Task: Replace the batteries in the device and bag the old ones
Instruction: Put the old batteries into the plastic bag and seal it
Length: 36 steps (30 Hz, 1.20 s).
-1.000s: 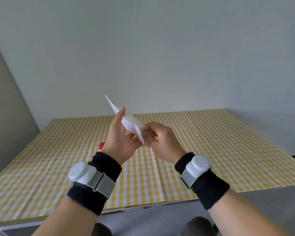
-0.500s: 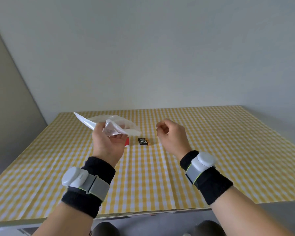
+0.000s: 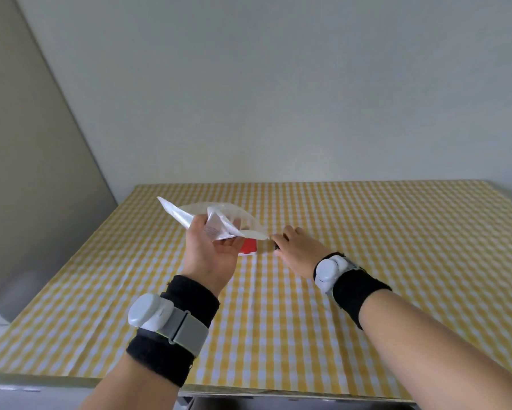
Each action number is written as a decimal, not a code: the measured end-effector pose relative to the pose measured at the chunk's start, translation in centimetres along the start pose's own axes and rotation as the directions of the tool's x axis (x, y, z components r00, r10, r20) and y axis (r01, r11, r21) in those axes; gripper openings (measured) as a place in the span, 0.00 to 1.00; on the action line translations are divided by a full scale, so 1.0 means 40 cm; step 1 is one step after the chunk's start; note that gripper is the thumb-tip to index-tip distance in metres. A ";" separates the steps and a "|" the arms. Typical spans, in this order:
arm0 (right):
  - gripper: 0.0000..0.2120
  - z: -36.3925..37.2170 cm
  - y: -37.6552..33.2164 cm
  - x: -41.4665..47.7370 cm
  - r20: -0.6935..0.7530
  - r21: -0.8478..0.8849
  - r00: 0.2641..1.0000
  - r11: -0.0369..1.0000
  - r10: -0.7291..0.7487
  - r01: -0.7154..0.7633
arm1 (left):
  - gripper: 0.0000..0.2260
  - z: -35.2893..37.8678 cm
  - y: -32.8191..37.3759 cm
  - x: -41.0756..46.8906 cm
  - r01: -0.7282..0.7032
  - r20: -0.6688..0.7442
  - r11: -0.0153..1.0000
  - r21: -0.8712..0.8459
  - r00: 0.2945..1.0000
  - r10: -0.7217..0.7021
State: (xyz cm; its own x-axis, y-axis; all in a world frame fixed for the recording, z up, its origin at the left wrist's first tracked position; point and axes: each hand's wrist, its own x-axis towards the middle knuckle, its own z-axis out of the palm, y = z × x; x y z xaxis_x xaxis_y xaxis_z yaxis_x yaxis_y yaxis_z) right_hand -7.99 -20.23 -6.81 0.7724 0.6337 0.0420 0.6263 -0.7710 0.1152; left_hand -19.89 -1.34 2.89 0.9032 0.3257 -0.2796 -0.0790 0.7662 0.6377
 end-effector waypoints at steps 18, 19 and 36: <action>0.11 -0.408 -0.002 -0.092 -0.010 0.813 0.993 0.579 0.114 -0.058 | 0.36 -0.017 0.026 -0.022 -0.293 0.259 0.054 0.955 0.905 0.336; 0.11 -0.452 -0.010 -0.112 -0.048 0.825 0.996 0.565 0.081 -0.006 | 0.38 -0.002 0.020 -0.040 -0.292 0.264 0.035 0.956 0.904 0.336; 0.18 -0.594 -0.099 -0.127 -0.027 0.505 0.999 0.863 0.021 -0.004 | 0.25 0.075 0.016 -0.134 -0.427 0.369 0.181 0.886 0.885 0.284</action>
State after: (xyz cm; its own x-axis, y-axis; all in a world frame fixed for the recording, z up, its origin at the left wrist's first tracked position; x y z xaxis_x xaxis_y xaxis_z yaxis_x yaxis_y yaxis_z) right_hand -16.90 -18.91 16.11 0.7823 0.6188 0.0716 0.5904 -0.6998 -0.4021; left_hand -23.53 -4.27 6.94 0.9325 0.3016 0.1986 -0.0266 -0.4912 0.8706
